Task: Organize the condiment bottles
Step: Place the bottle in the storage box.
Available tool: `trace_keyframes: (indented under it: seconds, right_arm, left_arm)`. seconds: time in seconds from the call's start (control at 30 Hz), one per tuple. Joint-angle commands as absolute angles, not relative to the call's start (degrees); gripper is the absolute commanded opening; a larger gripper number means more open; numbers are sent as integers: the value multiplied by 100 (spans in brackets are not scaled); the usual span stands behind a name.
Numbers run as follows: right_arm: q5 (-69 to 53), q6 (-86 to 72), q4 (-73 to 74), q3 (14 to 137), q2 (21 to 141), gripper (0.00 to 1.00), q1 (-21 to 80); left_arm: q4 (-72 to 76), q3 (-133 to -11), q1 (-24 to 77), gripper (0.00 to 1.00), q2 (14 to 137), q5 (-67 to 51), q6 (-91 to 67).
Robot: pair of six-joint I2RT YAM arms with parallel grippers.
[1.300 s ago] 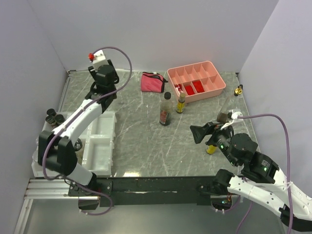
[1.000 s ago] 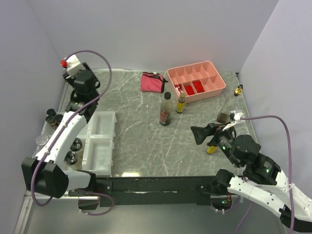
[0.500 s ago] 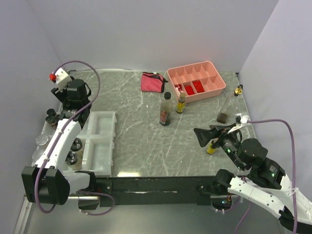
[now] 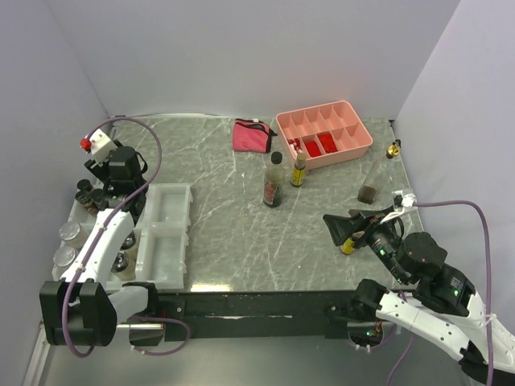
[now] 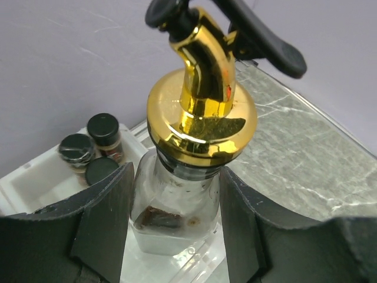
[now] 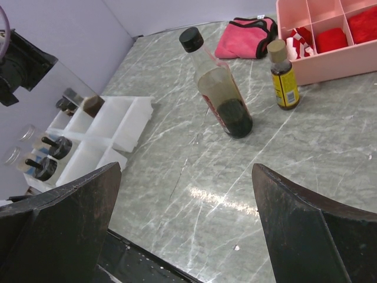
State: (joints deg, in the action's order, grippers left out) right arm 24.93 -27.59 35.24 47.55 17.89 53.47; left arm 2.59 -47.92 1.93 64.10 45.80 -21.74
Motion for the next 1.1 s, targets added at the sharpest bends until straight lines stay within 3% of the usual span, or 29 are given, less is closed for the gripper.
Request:
trace_keyframes:
  seconds: [0.0, 0.8, 0.83, 1.03, 1.07]
  right_arm:
    - [2505, -2786, 3454, 4843, 1705, 100, 5326]
    - [2637, -2795, 3586, 4878, 1644, 100, 5317]
    - [2645, -2795, 3595, 4861, 1626, 100, 5326]
    - [2663, -2804, 3612, 4860, 1617, 100, 5326]
    - [2663, -2804, 3621, 4860, 1617, 100, 5326]
  left_arm:
    - [1494, -4677, 132, 1, 6223, 4324, -2092]
    - [2593, -4131, 62, 2, 6855, 3981, -1626]
    - [2601, -4140, 62, 4, 6873, 3973, -1626]
    - [2496, -4149, 53, 38, 6996, 3744, -1714]
    - [2470, -4148, 61, 49, 6996, 3735, -1740]
